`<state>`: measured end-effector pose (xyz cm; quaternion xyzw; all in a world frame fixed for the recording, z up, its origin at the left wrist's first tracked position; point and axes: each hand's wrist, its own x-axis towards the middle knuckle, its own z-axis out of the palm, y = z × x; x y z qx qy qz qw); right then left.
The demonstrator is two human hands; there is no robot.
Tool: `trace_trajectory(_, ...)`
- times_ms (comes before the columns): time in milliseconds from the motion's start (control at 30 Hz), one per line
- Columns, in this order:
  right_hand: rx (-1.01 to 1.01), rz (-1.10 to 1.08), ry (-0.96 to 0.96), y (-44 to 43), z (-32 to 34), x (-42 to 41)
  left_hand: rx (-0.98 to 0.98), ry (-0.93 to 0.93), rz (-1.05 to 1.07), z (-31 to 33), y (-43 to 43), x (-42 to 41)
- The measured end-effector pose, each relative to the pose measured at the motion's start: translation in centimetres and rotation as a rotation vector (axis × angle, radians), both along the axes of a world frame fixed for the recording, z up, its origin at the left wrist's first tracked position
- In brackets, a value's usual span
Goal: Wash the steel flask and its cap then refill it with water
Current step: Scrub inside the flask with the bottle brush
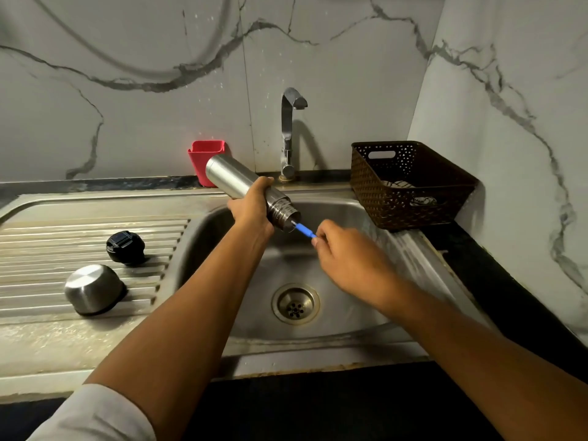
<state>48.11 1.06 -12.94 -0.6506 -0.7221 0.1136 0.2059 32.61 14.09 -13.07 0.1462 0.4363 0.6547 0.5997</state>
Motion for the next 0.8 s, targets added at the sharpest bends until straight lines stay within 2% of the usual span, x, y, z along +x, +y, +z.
trace_trajectory(33,0.139,-0.012,-0.236,-0.4,-0.1,0.0,-0.01,0.011,0.006,-0.2,-0.1,0.1)
trace_trajectory(67,0.238,-0.017,-0.366,-0.8,-0.3,0.1,-0.019,0.01,0.01,-0.5,-0.2,0.3)
trace_trajectory(100,0.263,-0.018,-0.382,-1.1,-0.6,-0.1,-0.022,0.011,0.01,-0.7,-0.4,0.4)
trace_trajectory(133,0.21,-0.009,-0.309,-1.3,-0.9,-0.2,-0.025,0.017,0.011,-0.9,-0.5,0.4)
trace_trajectory(200,-0.029,0.023,0.079,-1.0,-1.1,-0.5,-0.021,0.015,0.006,-1.3,-0.6,0.2)
trace_trajectory(300,-0.462,-0.034,0.832,-1.1,-0.4,-0.4,-0.014,-0.04,-0.059,-1.6,-0.9,-0.3)
trace_trajectory(400,-0.769,-0.025,1.263,-2.2,0.8,0.0,0.006,-0.055,-0.107,-1.2,-1.3,-0.7)
trace_trajectory(467,-0.896,-0.016,1.428,-2.7,1.1,0.4,0.011,-0.053,-0.139,-0.9,-1.0,-1.1)
trace_trajectory(567,-0.974,0.033,1.517,-3.4,1.5,1.2,0.009,-0.058,-0.173,-1.0,-1.1,-1.2)
trace_trajectory(700,-0.949,0.069,1.632,-3.3,1.6,1.9,0.01,-0.093,-0.124,-1.4,-1.2,-0.9)
trace_trajectory(800,-0.814,0.01,1.439,-2.7,1.0,1.1,-0.008,-0.075,-0.074,-1.4,-1.6,-0.5)
